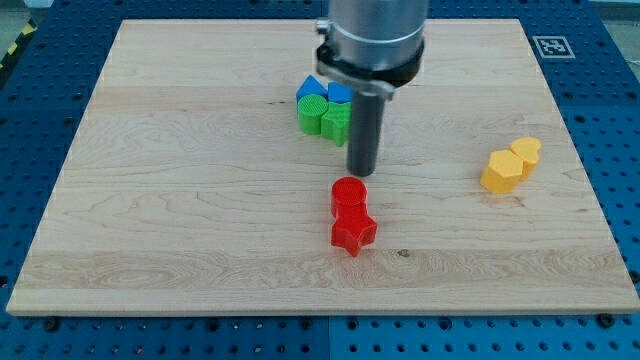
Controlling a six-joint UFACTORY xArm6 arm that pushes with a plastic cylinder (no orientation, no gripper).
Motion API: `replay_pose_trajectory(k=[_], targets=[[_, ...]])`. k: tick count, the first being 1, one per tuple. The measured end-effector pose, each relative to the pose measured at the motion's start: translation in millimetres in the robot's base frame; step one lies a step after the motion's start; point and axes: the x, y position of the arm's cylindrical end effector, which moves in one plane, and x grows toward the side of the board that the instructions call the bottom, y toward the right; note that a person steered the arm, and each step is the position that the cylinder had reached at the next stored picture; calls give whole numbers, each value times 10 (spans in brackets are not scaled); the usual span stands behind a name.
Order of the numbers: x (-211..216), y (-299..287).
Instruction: Put the green blocks parallel to red blocks
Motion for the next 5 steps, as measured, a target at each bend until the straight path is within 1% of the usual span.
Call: replay_pose_trajectory(k=[1,2,3,5], targets=[[-212,409],[-444,406],[-583,-24],[-514,-1176]])
